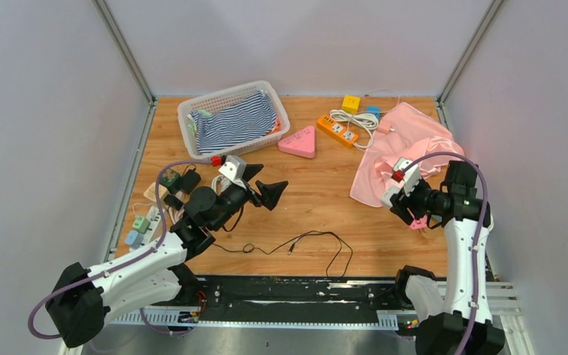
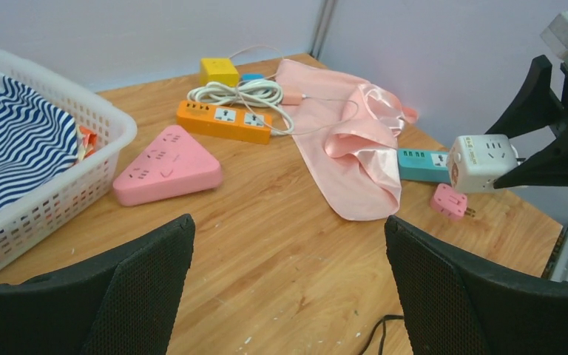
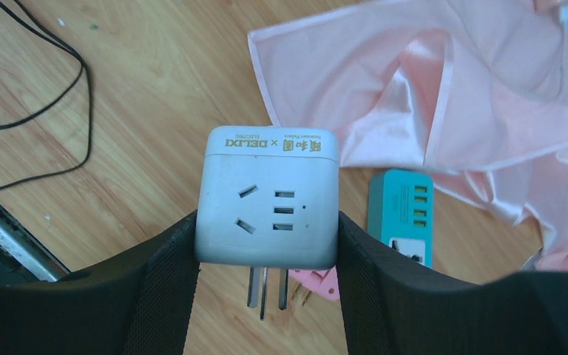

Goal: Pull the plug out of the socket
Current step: Place the plug at the center of the board.

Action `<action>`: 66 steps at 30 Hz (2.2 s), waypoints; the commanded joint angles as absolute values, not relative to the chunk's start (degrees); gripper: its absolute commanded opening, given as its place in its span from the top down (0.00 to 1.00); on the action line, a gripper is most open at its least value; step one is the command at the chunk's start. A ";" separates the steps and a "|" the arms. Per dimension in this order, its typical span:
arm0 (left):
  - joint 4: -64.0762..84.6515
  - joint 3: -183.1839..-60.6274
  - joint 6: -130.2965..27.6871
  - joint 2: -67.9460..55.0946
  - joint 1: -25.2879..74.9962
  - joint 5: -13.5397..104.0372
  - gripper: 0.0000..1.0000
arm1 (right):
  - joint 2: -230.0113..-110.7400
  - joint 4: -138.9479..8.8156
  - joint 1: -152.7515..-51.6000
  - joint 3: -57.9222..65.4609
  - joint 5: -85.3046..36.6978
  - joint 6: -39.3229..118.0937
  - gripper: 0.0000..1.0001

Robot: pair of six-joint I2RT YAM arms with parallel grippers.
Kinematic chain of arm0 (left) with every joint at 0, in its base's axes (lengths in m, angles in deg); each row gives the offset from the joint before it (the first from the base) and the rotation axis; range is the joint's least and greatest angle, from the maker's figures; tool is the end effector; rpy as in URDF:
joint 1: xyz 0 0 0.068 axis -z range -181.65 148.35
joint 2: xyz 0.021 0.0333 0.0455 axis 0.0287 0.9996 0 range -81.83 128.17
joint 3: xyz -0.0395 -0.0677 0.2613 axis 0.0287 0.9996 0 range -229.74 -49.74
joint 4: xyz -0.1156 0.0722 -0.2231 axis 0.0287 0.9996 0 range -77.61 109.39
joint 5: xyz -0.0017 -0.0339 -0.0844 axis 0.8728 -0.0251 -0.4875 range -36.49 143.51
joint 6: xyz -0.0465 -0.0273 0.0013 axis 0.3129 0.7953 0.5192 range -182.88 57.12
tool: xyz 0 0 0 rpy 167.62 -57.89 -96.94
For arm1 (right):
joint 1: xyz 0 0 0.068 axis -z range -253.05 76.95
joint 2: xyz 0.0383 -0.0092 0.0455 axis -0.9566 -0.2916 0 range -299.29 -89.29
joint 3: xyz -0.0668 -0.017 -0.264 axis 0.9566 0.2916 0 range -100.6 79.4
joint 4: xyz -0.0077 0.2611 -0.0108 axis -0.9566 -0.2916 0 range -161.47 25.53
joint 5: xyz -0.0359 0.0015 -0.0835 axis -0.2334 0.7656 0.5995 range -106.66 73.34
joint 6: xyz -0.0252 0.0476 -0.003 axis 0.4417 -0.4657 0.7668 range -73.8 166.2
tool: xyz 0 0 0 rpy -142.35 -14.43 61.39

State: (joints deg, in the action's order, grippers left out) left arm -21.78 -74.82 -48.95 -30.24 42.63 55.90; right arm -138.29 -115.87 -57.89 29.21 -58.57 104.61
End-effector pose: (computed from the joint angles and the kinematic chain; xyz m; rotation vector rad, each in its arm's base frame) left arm 0.1518 -0.1460 0.2793 0.3549 1.4442 -0.8000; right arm 0.1555 -0.0175 0.3006 -1.0769 1.9024 0.1948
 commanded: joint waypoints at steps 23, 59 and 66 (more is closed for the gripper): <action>-24.52 -71.97 -46.50 -30.55 42.21 51.50 0.00 | -151.96 -115.23 -55.55 29.08 -59.22 104.35 0.98; -23.39 -78.18 -43.11 -14.75 42.21 42.00 0.00 | -164.38 -105.14 -64.00 31.25 -40.79 95.52 0.33; -22.25 -77.98 -39.83 -18.01 42.21 37.12 0.00 | -161.46 -104.86 -64.11 31.38 -41.78 95.25 0.26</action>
